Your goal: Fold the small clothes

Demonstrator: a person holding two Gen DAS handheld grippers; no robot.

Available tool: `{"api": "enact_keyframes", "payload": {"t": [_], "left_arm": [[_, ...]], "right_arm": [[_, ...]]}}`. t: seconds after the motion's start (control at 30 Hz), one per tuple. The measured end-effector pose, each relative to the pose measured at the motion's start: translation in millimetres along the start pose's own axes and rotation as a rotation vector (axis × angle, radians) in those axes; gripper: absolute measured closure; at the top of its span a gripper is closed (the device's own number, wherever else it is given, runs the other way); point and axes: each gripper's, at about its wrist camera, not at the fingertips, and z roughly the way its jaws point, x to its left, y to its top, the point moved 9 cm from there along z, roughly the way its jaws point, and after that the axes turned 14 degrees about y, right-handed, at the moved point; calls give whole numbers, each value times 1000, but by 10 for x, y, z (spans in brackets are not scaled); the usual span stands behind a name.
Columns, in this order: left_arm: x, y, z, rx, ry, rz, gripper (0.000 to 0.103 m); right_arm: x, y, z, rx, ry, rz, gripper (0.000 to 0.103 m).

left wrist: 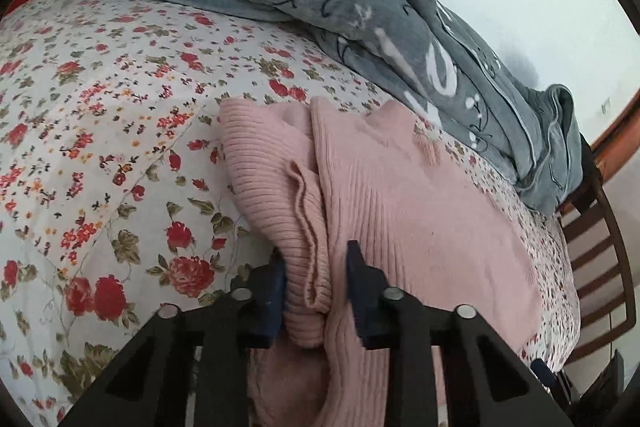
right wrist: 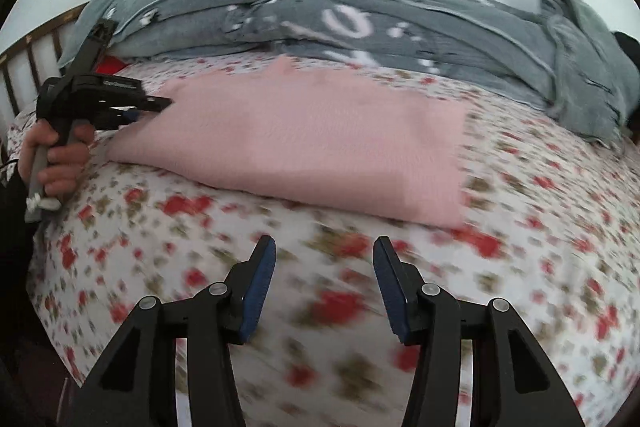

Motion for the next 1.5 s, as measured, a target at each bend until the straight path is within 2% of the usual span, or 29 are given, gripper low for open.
{"api": "enact_keyframes", "payload": {"t": [0.13,0.27,0.4,0.53,0.63,0.73,0.8,0.9,0.93,1.07,1.13,1.2,1.33,1.4,1.5], "left_arm": [[-123,89,-207,-28,46,2,81],[-439,240,-484,-37,43,16,81],[-936,359,-709,-56,96,81,81],[-1561,388,-743,-26,79,100,82],[-2094,259,-655,-5,59,142,82],[-2645,-30,-470,9,33,211,83],[-2962,-285,-261,41,8,260,88],[-3168,-631,59,122,7,325,88],[-3207,-705,107,141,-13,338,88],[-3149,-579,-129,115,-150,314,87],[-3058,-416,-286,78,-177,296,75],[-2837,-226,-455,-2,-125,298,68],[-2345,23,-654,-110,-13,308,64],[-2074,94,-682,-130,19,288,63],[-1644,146,-665,-121,15,234,62]], "right_arm": [[-333,-125,-233,-11,-28,61,53],[-637,-220,-383,-26,-29,142,53],[-880,-265,-542,-56,-21,209,53],[-1070,-303,-698,-70,-46,216,53],[-1239,-345,-844,-76,-76,224,53],[-1397,-402,-975,-88,-83,260,53],[-1505,-441,-1021,-90,-85,296,53],[-1581,-514,-1031,-72,-85,321,53],[-1584,-541,-1034,-64,-88,322,53],[-1562,-557,-1044,-51,-83,309,53],[-1537,-467,-1025,-61,-66,301,53],[-1502,-308,-982,-85,-38,299,53],[-1383,141,-817,-152,82,330,53],[-1281,424,-677,-190,168,351,48],[-1196,746,-457,-222,234,384,44]]}}
